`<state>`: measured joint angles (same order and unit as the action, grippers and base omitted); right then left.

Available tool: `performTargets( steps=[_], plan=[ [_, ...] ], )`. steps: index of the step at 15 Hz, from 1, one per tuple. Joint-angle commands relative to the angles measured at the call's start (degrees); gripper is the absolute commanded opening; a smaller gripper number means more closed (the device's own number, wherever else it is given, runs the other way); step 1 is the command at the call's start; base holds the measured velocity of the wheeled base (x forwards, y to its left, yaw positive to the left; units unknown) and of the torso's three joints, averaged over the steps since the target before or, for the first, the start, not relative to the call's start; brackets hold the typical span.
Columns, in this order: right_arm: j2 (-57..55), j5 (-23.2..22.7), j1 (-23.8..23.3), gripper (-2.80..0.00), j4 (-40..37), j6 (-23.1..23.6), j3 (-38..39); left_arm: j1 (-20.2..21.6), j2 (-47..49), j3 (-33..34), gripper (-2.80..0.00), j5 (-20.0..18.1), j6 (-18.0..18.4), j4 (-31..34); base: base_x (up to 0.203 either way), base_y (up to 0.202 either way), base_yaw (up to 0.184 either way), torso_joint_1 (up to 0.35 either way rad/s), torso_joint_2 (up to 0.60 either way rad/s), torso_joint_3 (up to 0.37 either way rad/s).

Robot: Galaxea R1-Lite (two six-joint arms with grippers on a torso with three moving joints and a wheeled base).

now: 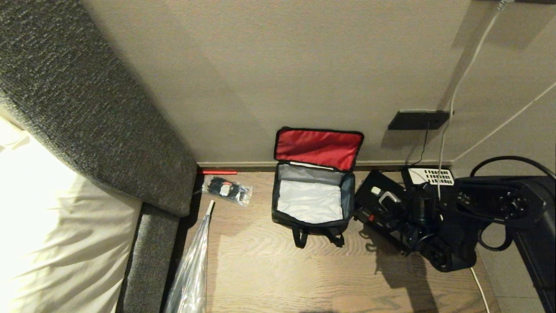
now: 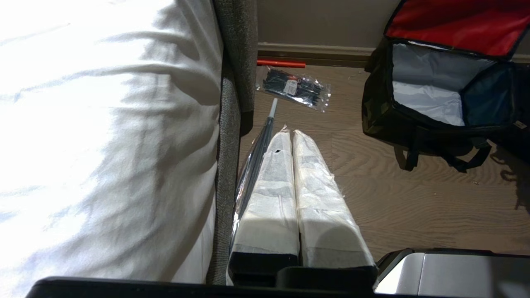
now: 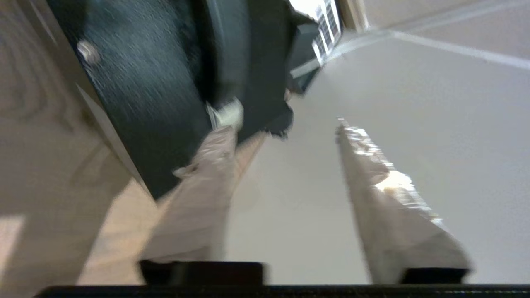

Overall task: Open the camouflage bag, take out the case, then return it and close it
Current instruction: Release the handle, then grip the handle again

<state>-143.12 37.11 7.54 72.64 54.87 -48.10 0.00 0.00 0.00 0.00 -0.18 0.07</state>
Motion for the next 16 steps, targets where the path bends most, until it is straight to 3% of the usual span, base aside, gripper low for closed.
performTargets(
  steps=[1,4,7,10,14,16],
  plan=[
    [9.40,0.05,1.49,-2.80,-4.77,-3.32,3.93,0.00,0.00,0.00,-2.80,0.00,0.01,0.01,0.000,0.000,0.000,0.000,0.00,0.000],
    [23.19,-0.33,2.44,-2.80,-15.55,-9.59,8.31,0.00,0.00,0.00,-2.80,0.00,-0.07,0.01,0.000,0.000,0.000,0.000,0.00,0.000],
    [41.49,-5.02,3.07,-2.80,-30.46,-18.81,13.22,0.00,0.00,0.00,-2.80,0.00,0.01,-0.07,0.000,0.000,0.000,0.000,0.00,0.000],
    [63.73,-7.05,3.23,-2.80,-51.47,-29.77,15.58,0.00,0.00,0.00,-2.80,0.00,0.01,0.01,0.000,0.000,0.000,0.000,0.00,0.000],
    [94.66,-9.71,3.17,-2.80,-80.32,-49.53,18.88,0.00,0.00,0.00,-2.80,0.00,0.01,0.01,0.000,0.000,0.000,0.000,0.00,0.000],
    [111.69,-14.26,1.24,-2.80,-89.87,-54.04,21.93,0.00,0.00,0.00,-2.80,0.00,0.01,-0.07,0.000,0.000,0.000,0.000,0.00,0.000]
  ],
)
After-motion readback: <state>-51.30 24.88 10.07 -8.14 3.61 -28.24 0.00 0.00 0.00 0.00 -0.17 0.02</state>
